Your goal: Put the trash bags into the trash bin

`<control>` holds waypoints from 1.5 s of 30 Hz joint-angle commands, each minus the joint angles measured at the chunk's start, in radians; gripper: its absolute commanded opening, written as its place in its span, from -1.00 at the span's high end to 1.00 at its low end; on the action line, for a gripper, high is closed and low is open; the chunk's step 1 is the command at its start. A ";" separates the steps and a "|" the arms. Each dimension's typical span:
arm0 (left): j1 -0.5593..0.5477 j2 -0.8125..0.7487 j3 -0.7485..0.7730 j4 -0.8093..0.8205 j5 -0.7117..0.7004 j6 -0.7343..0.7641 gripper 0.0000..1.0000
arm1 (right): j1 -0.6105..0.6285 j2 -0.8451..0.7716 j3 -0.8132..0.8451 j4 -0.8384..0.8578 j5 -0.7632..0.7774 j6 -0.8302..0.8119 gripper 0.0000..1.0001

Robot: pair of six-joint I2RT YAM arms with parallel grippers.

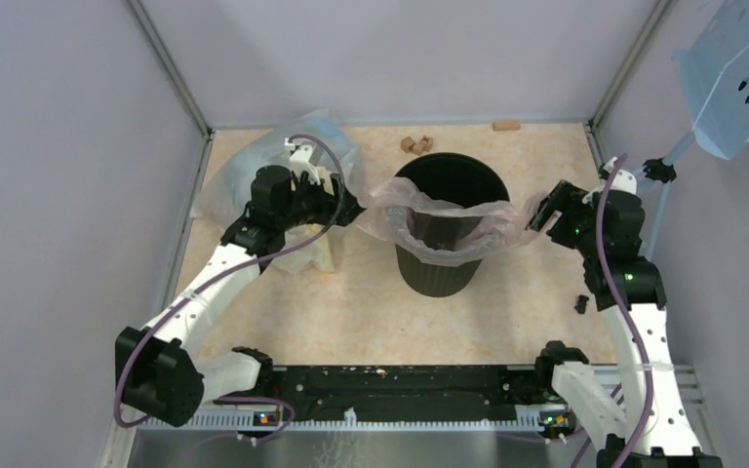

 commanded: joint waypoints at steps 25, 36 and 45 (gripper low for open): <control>0.004 -0.166 0.232 -0.231 -0.026 0.260 -0.97 | 0.005 -0.128 -0.017 -0.122 -0.171 -0.054 -0.54; 0.003 -0.124 0.182 -0.105 0.152 0.238 -0.97 | 0.007 -0.217 0.026 -0.138 -0.136 -0.092 -0.57; 0.003 -0.093 0.201 -0.111 0.161 0.262 -0.74 | 0.007 -0.250 0.155 -0.141 -0.209 -0.227 -0.53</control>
